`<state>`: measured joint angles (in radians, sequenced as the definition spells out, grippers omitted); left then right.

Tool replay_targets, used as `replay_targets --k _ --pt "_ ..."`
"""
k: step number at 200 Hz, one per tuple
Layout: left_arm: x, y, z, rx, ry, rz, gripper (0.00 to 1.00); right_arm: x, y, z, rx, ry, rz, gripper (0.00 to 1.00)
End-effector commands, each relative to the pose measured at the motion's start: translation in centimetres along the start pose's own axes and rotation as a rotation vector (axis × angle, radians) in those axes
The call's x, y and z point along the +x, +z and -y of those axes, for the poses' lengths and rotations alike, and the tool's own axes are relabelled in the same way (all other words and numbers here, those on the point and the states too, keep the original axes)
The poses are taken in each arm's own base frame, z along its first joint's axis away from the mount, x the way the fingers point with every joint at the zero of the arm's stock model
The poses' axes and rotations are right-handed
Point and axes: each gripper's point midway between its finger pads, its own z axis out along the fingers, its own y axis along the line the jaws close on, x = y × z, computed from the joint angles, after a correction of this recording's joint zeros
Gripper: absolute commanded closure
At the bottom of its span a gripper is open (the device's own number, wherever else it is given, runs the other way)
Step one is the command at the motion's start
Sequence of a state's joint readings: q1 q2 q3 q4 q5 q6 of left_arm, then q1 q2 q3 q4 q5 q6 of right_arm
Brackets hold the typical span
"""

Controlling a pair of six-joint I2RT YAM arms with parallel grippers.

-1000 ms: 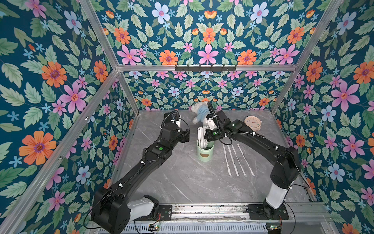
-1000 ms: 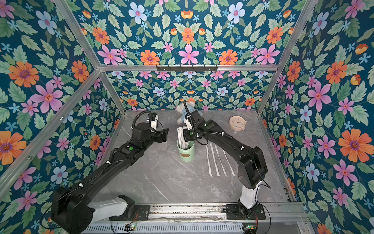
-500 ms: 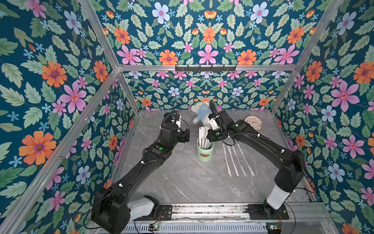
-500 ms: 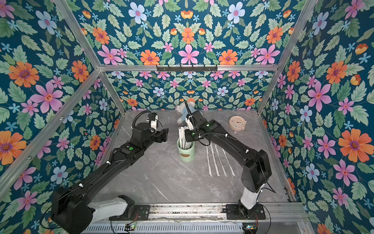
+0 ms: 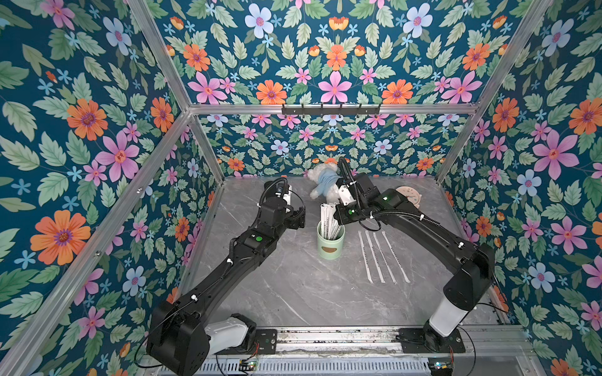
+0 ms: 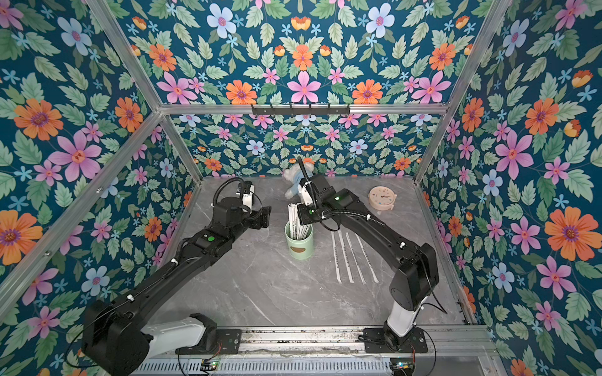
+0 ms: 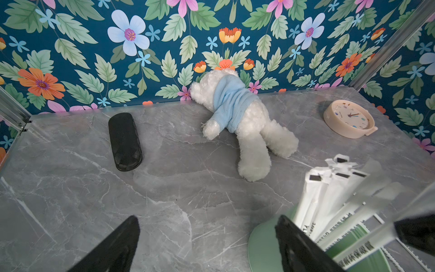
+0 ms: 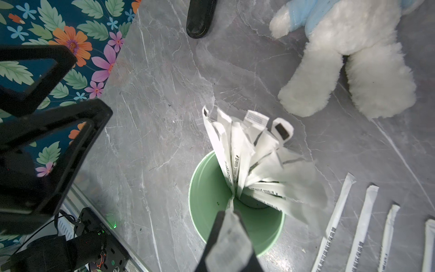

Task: Take the straws out of the storage container
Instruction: Pick up the straw from the container.

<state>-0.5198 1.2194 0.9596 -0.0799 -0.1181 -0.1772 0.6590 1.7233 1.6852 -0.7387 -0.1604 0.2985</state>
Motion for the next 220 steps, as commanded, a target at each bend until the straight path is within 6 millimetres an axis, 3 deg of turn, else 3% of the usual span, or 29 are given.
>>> replay_targets --k 1,70,146,151,220 --pt "-0.2 -0.1 -0.1 -0.006 0.007 0.007 0.08 -0.6 -1.0 -0.4 0.000 -0.033 0.021 0.90" --pt "0.0 0.0 -0.1 -0.006 0.009 0.003 0.08 -1.5 -2.9 -1.0 -0.002 -0.082 0.035 0.91" --pt "0.1 0.1 -0.1 -0.009 0.007 0.001 0.07 -2.5 -6.3 -2.0 -0.014 -0.122 0.079 0.92" --pt "0.1 0.1 -0.2 -0.010 0.007 0.001 0.08 -2.9 -8.1 -2.5 -0.024 -0.128 0.115 0.92" --pt "0.1 0.1 -0.2 -0.012 0.007 0.001 0.08 -3.4 -12.8 -2.7 0.004 -0.168 0.170 0.94"
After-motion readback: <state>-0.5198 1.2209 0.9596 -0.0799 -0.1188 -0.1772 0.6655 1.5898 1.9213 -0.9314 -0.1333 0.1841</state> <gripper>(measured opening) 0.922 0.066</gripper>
